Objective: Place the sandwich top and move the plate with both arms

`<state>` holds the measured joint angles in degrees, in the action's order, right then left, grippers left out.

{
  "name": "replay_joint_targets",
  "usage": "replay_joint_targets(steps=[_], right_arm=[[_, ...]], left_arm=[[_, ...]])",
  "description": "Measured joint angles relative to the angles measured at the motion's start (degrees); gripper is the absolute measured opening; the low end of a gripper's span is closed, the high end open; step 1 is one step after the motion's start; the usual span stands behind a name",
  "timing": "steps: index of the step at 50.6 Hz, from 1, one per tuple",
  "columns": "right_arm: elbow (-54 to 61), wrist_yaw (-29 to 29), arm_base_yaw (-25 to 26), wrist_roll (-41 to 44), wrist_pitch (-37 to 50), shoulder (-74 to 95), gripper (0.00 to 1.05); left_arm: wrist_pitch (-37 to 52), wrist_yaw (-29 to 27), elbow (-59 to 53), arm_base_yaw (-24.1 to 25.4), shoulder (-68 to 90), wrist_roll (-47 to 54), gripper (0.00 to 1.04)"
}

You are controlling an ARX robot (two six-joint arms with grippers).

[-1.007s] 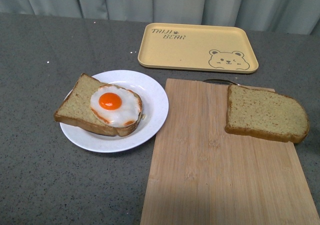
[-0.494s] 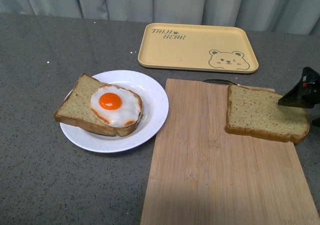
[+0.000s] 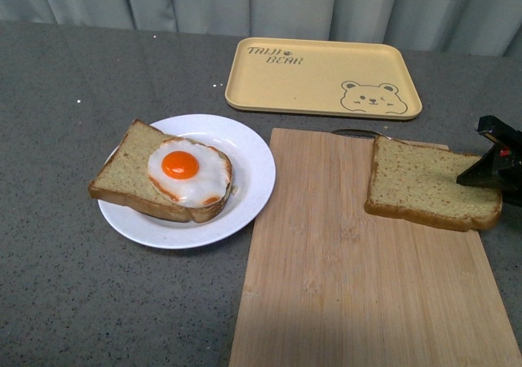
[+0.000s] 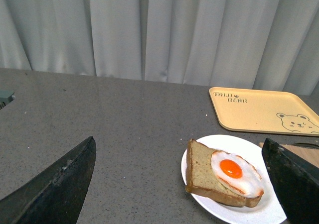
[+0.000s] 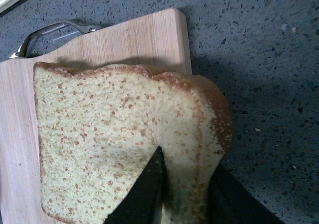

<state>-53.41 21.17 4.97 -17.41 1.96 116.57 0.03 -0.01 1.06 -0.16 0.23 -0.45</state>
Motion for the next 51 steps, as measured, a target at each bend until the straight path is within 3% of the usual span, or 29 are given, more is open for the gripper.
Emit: replay_joint_targets(steps=[8, 21, 35, 51], right_arm=[[0.81, 0.63, -0.13, -0.68, 0.17, -2.38, 0.04], [4.63, 5.64, -3.04, -7.91, 6.58, -9.57, 0.03], [10.88, 11.69, -12.96, -25.99, 28.57, -13.14, 0.03], [6.05, 10.19, -23.71, -38.14, 37.35, -4.61, 0.03]], left_arm=[[0.00, 0.00, 0.00, 0.00, 0.00, 0.00, 0.98], [0.00, 0.00, 0.00, 0.00, 0.00, 0.00, 0.98], [0.00, -0.02, 0.00, 0.00, 0.00, 0.00, 0.98], [0.00, 0.00, 0.00, 0.00, 0.00, 0.00, 0.98]])
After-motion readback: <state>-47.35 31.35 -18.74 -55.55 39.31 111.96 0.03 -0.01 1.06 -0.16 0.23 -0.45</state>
